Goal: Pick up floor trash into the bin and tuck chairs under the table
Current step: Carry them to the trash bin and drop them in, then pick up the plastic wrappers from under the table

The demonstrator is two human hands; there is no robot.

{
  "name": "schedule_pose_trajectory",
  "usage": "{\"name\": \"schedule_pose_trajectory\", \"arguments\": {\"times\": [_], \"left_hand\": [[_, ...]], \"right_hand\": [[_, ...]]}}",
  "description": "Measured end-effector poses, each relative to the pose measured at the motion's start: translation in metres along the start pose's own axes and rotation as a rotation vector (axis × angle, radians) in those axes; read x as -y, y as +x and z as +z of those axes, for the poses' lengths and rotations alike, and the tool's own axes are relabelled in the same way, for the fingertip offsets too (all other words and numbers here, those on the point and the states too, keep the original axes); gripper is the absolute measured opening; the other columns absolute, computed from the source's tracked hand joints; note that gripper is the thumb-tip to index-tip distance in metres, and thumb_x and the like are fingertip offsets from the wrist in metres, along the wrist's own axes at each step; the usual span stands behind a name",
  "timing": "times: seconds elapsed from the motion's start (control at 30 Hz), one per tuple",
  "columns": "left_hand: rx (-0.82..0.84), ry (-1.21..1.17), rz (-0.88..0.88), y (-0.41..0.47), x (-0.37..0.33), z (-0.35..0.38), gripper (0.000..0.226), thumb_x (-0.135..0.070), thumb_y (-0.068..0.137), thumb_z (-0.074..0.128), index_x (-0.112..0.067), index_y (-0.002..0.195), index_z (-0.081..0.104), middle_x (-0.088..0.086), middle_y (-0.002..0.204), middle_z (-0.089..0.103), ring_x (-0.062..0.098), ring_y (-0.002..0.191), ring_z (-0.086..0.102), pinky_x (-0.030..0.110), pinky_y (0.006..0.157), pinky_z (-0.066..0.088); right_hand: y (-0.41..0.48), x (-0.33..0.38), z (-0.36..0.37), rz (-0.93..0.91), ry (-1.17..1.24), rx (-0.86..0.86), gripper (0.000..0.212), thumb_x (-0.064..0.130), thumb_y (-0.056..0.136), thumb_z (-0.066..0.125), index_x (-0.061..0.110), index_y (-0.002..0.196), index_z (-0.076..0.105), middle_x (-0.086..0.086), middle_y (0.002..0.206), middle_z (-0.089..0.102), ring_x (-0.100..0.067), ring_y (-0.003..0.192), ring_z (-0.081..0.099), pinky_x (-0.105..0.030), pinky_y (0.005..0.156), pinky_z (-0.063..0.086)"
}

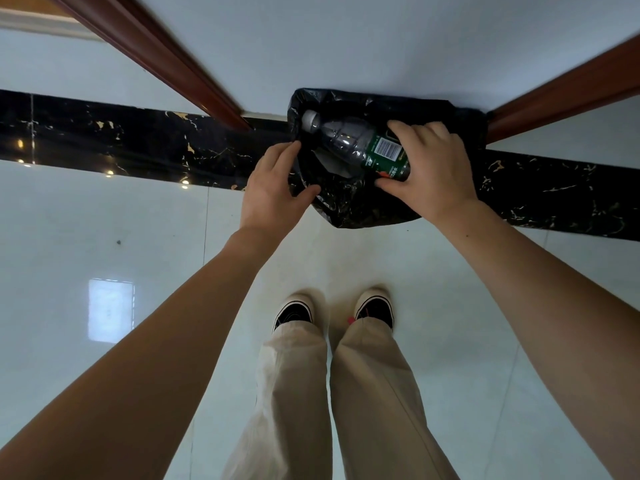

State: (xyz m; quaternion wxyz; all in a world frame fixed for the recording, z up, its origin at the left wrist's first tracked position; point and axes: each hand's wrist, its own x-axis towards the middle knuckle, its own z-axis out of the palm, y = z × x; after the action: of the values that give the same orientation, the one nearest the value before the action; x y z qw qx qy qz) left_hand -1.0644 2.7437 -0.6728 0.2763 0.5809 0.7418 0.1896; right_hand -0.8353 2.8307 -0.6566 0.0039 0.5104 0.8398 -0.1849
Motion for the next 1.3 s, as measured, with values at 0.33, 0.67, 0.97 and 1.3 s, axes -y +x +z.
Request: {"name": "schedule_pose_trajectory", "arguments": {"times": [0.33, 0.67, 0.97, 1.3], "left_hand": [[0.034, 0.097, 0.043, -0.006, -0.015, -0.017, 0.062, -0.033, 0.087, 0.065, -0.009, 0.139, 0.044, 0.005, 0.140, 0.047, 0.021, 0.129, 0.042, 0.039, 0.108, 0.037], [0.111, 0.183, 0.206, -0.064, -0.148, -0.198, 0.054, -0.042, 0.096, 0.047, -0.011, 0.141, 0.043, 0.007, 0.143, 0.046, 0.027, 0.132, 0.041, 0.043, 0.110, 0.033], [0.024, 0.130, 0.446, -0.149, -0.307, -0.425, 0.049, -0.038, 0.101, 0.033, -0.008, 0.137, 0.048, 0.009, 0.139, 0.052, 0.028, 0.132, 0.043, 0.044, 0.109, 0.032], [0.134, 0.271, 0.758, -0.236, -0.380, -0.504, 0.054, -0.044, 0.100, 0.023, -0.020, 0.146, 0.039, -0.001, 0.147, 0.044, 0.025, 0.141, 0.030, 0.049, 0.116, 0.020]], "right_hand": [[-0.042, 0.014, -0.009, 0.123, 0.113, -0.141, 0.057, 0.039, 0.091, 0.058, 0.005, 0.135, 0.050, -0.014, 0.135, 0.055, -0.033, 0.125, 0.050, -0.044, 0.105, 0.039], [-0.114, 0.096, -0.197, 0.238, 0.239, -0.196, 0.053, 0.039, 0.097, 0.052, 0.006, 0.139, 0.048, -0.016, 0.139, 0.052, -0.032, 0.129, 0.047, -0.046, 0.106, 0.041], [-0.216, 0.197, -0.439, 0.219, 0.189, -0.361, 0.051, 0.040, 0.098, 0.046, 0.005, 0.135, 0.052, -0.013, 0.130, 0.060, -0.029, 0.121, 0.053, -0.042, 0.103, 0.042], [-0.363, 0.250, -0.515, 0.477, 0.100, -0.510, 0.058, 0.049, 0.099, 0.035, 0.014, 0.145, 0.045, -0.012, 0.141, 0.054, -0.034, 0.132, 0.045, -0.053, 0.108, 0.036]]}}
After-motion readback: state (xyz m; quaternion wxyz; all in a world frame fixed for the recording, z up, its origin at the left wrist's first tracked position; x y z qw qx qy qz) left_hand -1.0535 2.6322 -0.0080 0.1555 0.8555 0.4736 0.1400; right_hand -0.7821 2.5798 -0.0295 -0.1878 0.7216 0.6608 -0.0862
